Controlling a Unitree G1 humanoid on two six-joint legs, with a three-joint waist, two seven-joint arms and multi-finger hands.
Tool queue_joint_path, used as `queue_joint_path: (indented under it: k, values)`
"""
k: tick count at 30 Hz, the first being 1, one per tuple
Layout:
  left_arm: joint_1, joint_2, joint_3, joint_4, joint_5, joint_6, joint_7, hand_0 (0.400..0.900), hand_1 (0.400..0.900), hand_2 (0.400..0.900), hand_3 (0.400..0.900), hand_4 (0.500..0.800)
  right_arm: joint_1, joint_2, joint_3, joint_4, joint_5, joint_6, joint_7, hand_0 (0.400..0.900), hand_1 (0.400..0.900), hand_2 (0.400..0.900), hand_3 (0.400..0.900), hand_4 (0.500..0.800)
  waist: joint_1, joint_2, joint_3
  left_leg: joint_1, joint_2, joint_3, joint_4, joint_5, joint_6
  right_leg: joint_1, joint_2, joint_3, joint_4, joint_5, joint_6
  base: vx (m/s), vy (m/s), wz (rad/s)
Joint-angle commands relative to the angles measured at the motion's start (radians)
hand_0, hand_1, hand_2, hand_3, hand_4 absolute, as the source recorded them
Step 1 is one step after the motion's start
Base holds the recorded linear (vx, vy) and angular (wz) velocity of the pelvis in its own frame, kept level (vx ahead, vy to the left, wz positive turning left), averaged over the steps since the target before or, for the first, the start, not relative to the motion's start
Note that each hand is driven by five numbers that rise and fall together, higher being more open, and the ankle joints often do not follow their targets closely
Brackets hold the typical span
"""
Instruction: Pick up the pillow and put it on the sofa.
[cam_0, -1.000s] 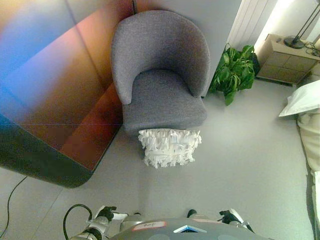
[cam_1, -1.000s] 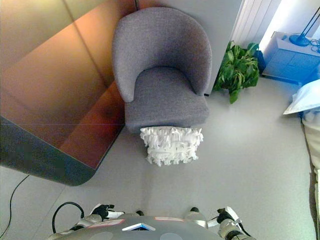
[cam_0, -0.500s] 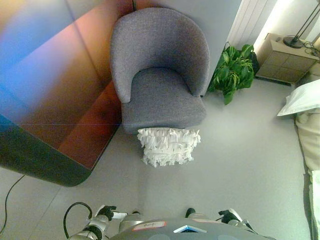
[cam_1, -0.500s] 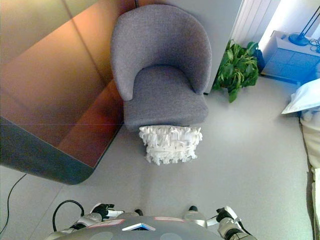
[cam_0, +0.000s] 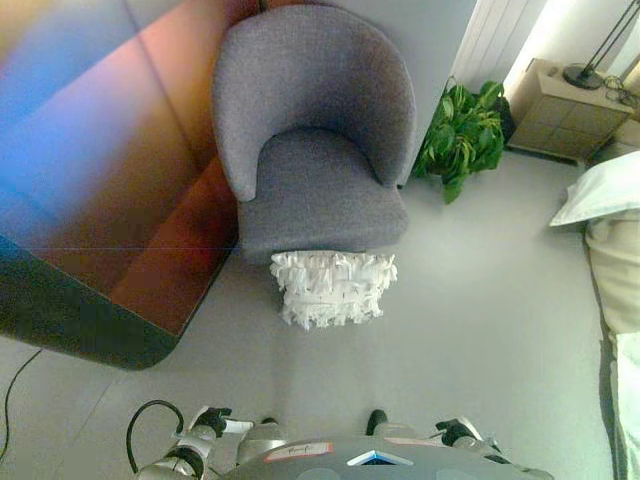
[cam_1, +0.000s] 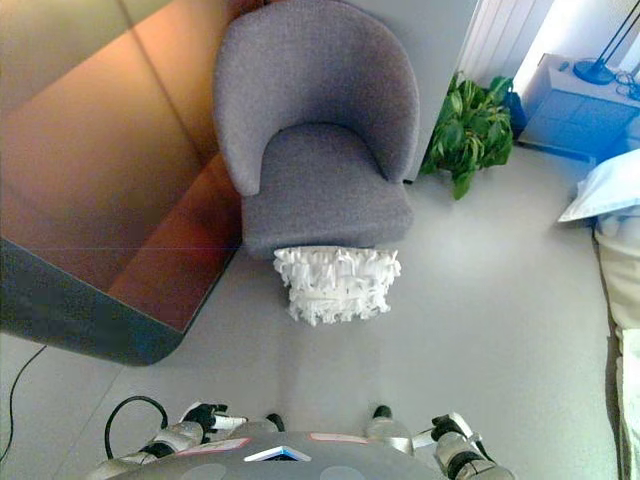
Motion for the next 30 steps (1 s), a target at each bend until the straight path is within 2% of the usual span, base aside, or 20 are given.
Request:
queue_joint_path:
  k: [1, 2, 4, 6, 8, 10, 12, 14, 16, 19, 21, 24, 25, 27, 29, 30]
  values:
    - [0.015, -0.040, -0.016, 0.040, -0.063, -0.001, 0.013, 0.900, 0.900, 0.900, 0.900, 0.800, -0.061, -0.067, 0.039, 0.006, -0.015, 0.027, 0.018, 0.900, 0.900, 0.900, 0.900, 0.800, 0.004, 0.017, 0.039, -0.145, -0.009, -0.129, 0.300, 0.085, 0.001, -0.026, 0.033, 0.004, 0.071, 0.000, -0.071, 0.08, 0.009, -0.64]
    - [0.023, -0.049, -0.012, 0.036, -0.087, -0.009, 0.013, 0.900, 0.900, 0.900, 0.900, 0.800, -0.063, -0.077, 0.052, 0.004, -0.026, 0.037, 0.024, 0.900, 0.900, 0.900, 0.900, 0.800, 0.023, 0.027, 0.058, -0.210, -0.018, -0.158, 0.294, 0.126, -0.003, -0.018, 0.036, 0.021, 0.075, -0.008, -0.071, 0.15, 0.091, -0.62]
    - [0.041, -0.062, -0.006, 0.035, -0.105, -0.014, 0.010, 0.900, 0.900, 0.900, 0.900, 0.800, -0.065, -0.083, 0.055, 0.014, -0.031, 0.032, 0.018, 0.900, 0.900, 0.900, 0.900, 0.800, 0.045, 0.049, 0.079, -0.240, 0.005, -0.153, 0.205, 0.163, -0.013, 0.005, 0.043, 0.035, 0.078, -0.029, -0.062, 0.22, 0.135, -0.38]
    - [0.054, -0.068, 0.001, 0.039, -0.094, -0.007, 0.007, 0.900, 0.900, 0.900, 0.900, 0.800, -0.075, -0.086, 0.050, 0.015, -0.022, 0.024, 0.013, 0.900, 0.900, 0.900, 0.900, 0.800, 0.067, 0.075, 0.088, -0.255, 0.045, -0.150, 0.059, 0.247, -0.034, 0.041, 0.054, 0.038, 0.063, -0.048, -0.054, 0.29, 0.134, -0.19]
    - [0.067, -0.075, 0.008, 0.054, -0.089, -0.003, 0.010, 0.900, 0.900, 0.900, 0.900, 0.800, -0.081, -0.087, 0.054, 0.004, -0.010, 0.018, 0.010, 0.900, 0.900, 0.900, 0.900, 0.800, 0.095, 0.080, 0.095, -0.294, 0.084, -0.161, -0.070, 0.324, -0.056, 0.100, 0.055, 0.055, 0.042, -0.071, -0.052, 0.41, 0.132, -0.33]
    - [0.076, -0.075, 0.011, 0.060, -0.088, -0.003, 0.014, 0.900, 0.900, 0.900, 0.900, 0.800, -0.075, -0.090, 0.054, -0.010, -0.008, 0.012, 0.007, 0.900, 0.900, 0.900, 0.900, 0.800, 0.107, 0.071, 0.101, -0.318, 0.106, -0.147, -0.118, 0.345, -0.067, 0.144, 0.041, 0.066, 0.040, -0.096, -0.053, 0.41, 0.135, -0.26]
    - [0.083, -0.079, 0.024, 0.061, -0.093, -0.011, 0.012, 0.900, 0.900, 0.900, 0.900, 0.800, -0.066, -0.091, 0.052, -0.026, -0.025, 0.001, 0.000, 0.900, 0.900, 0.900, 0.900, 0.800, 0.112, 0.078, 0.097, -0.336, 0.121, -0.117, -0.106, 0.332, -0.068, 0.183, 0.023, 0.069, 0.062, -0.141, -0.050, 0.41, 0.198, -0.25]
    - [0.083, -0.083, 0.038, 0.058, -0.113, -0.012, 0.018, 0.900, 0.900, 0.900, 0.900, 0.800, -0.069, -0.084, 0.056, -0.018, -0.044, -0.009, -0.005, 0.900, 0.900, 0.900, 0.900, 0.800, 0.109, 0.087, 0.082, -0.315, 0.116, -0.092, -0.113, 0.260, -0.050, 0.198, -0.002, 0.068, 0.096, -0.170, -0.030, 0.39, 0.220, -0.26]
    - [0.080, -0.076, 0.047, 0.061, -0.121, -0.014, 0.017, 0.900, 0.900, 0.900, 0.900, 0.800, -0.066, -0.070, 0.050, -0.008, -0.065, -0.011, -0.008, 0.900, 0.900, 0.900, 0.900, 0.800, 0.113, 0.090, 0.070, -0.303, 0.107, -0.098, -0.098, 0.225, -0.036, 0.215, -0.027, 0.075, 0.129, -0.193, -0.007, 0.43, 0.207, -0.17]
    - [0.068, -0.046, 0.044, 0.045, -0.129, 0.002, 0.008, 0.900, 0.900, 0.900, 0.900, 0.800, -0.048, -0.057, 0.035, -0.003, -0.098, -0.024, -0.010, 0.900, 0.900, 0.900, 0.900, 0.800, 0.120, 0.089, 0.045, -0.341, 0.102, -0.092, 0.027, 0.181, -0.015, 0.250, -0.068, 0.075, 0.180, -0.226, 0.018, 0.45, 0.205, 0.13]
    - [0.048, -0.028, 0.030, 0.033, -0.115, 0.028, 0.002, 0.900, 0.900, 0.900, 0.900, 0.800, -0.050, -0.054, 0.026, -0.012, -0.079, -0.014, -0.019, 0.900, 0.900, 0.900, 0.900, 0.800, 0.130, 0.076, 0.031, -0.370, 0.067, -0.102, 0.100, 0.136, 0.020, 0.270, -0.108, 0.070, 0.209, -0.193, 0.027, 0.38, 0.176, 0.25]
    - [0.021, -0.009, 0.010, 0.023, -0.102, 0.047, -0.002, 0.900, 0.900, 0.900, 0.900, 0.800, -0.064, -0.050, 0.012, -0.026, -0.077, -0.019, -0.041, 0.900, 0.900, 0.900, 0.900, 0.800, 0.135, 0.053, 0.015, -0.348, 0.005, -0.085, 0.100, 0.079, 0.080, 0.238, -0.183, 0.077, 0.336, -0.045, 0.042, 0.32, 0.206, 0.21]
    - [0.013, -0.004, 0.003, 0.024, -0.100, 0.048, -0.003, 0.900, 0.900, 0.900, 0.900, 0.800, -0.066, -0.051, 0.008, -0.029, -0.072, -0.022, -0.044, 0.900, 0.900, 0.900, 0.900, 0.800, 0.134, 0.052, 0.012, -0.338, -0.009, -0.083, 0.090, 0.070, 0.093, 0.221, -0.191, 0.085, 0.371, -0.020, 0.045, 0.28, 0.212, 0.33]
    - [0.001, 0.014, -0.019, 0.011, -0.081, 0.066, -0.017, 0.900, 0.900, 0.900, 0.900, 0.800, -0.062, -0.054, 0.004, -0.041, -0.074, -0.034, -0.059, 0.900, 0.900, 0.900, 0.900, 0.800, 0.117, 0.058, 0.007, -0.286, -0.043, -0.083, 0.056, 0.047, 0.124, 0.128, -0.198, 0.114, 0.487, 0.039, 0.039, 0.29, 0.203, 0.37]
    - [-0.012, 0.022, -0.040, 0.003, -0.090, 0.079, -0.011, 0.900, 0.900, 0.900, 0.900, 0.800, -0.065, -0.059, 0.016, -0.046, -0.087, -0.039, -0.082, 0.900, 0.900, 0.900, 0.900, 0.800, 0.099, 0.069, 0.005, -0.254, -0.047, -0.079, 0.032, 0.035, 0.136, 0.050, -0.176, 0.129, 0.511, 0.023, 0.023, 0.25, 0.107, 0.26]
    - [-0.030, 0.033, -0.056, -0.009, -0.106, 0.091, -0.010, 0.900, 0.900, 0.900, 0.900, 0.800, -0.077, -0.064, 0.030, -0.047, -0.101, -0.036, -0.099, 0.900, 0.900, 0.900, 0.900, 0.800, 0.083, 0.073, 0.017, -0.230, -0.057, -0.074, 0.022, 0.029, 0.136, -0.015, -0.149, 0.121, 0.483, -0.018, 0.010, 0.16, -0.007, 0.17]
